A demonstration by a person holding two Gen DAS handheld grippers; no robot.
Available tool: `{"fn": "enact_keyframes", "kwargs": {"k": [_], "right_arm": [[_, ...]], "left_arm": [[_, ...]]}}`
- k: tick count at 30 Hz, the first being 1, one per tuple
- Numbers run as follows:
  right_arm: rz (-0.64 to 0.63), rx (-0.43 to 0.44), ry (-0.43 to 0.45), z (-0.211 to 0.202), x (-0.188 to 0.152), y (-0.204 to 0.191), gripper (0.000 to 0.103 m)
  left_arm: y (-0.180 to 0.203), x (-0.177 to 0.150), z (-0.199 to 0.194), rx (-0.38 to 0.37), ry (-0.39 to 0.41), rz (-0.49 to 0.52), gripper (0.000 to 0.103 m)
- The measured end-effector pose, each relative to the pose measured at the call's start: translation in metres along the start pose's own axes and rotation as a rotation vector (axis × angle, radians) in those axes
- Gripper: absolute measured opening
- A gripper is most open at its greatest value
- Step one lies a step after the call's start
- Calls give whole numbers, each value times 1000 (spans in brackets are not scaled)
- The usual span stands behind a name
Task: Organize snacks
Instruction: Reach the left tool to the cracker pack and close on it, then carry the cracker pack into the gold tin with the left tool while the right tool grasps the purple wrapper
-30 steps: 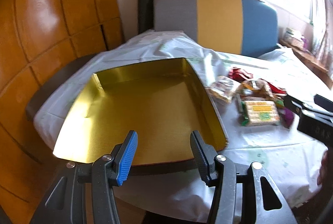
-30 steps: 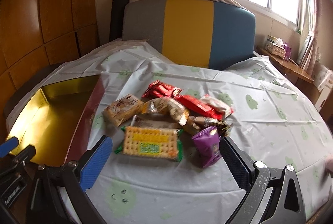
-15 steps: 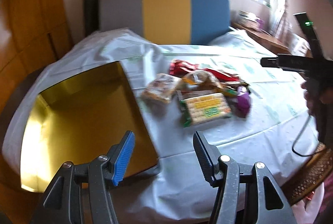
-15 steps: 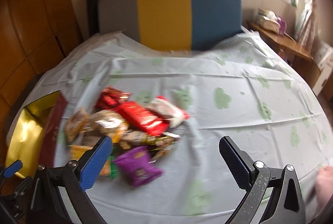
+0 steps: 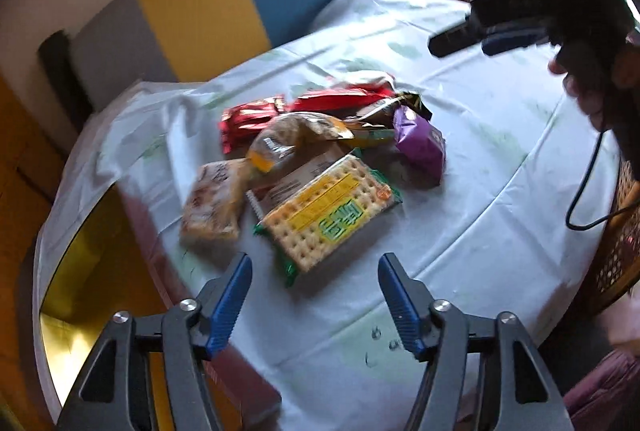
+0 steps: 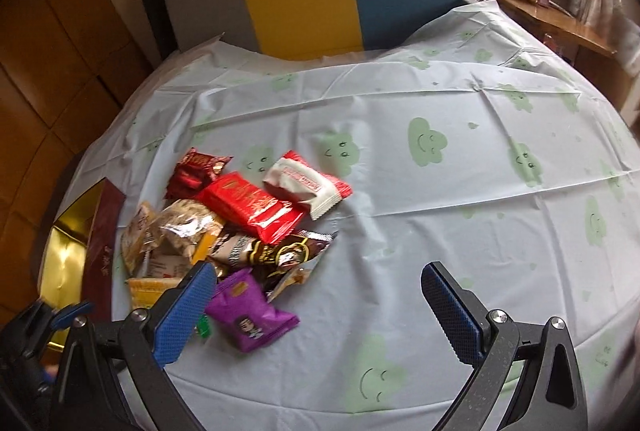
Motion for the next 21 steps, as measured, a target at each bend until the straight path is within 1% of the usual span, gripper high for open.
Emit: {"fn": "enact_keyframes", "kwargs": {"k": [2,6,8,12,13,14,17,18,19,20,21], "right_arm": [[9,16,-1,1,1,2,103],[29,46,-15,2,0,1,103],[31,55,-17,2,0,1,103],[38,65,-17,2,2,2,103],[43,69,-18,3,2,3,103],[46,70,-17,3,2,3,103],[25,65,-17,4,3,0,103],[8,68,-21,5,2,-3,103],[-16,69,-28,7,1,-8,102],[-37,67,-35,9,0,-12,100],[-67,68,-49,12,-2,-17,95]], "left_arm": [[5,6,10,11,-15,69,79],[16,20,28,38,-28,190,81],[20,26,39,24,-46,231,81],[23,30,60,15,-84,268,81],[24,30,65,2,-96,269,81],[25,29,67,-2,-98,267,74],[25,27,63,-55,-60,178,64],[25,26,60,-66,-47,153,63],[26,24,56,-74,-31,129,59],[26,22,50,-80,-11,105,59],[26,19,43,-86,9,77,59]]}}
Point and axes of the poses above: each gripper's, at about its wrist camera, not at the fingertips, and z roughly the way its jaws point, y to its right, x to its top, the point moved 7 cm from there along z, roughly the way its jaws point, and after that the axes turned 9 degrees about -z, right-handed, at the moved point
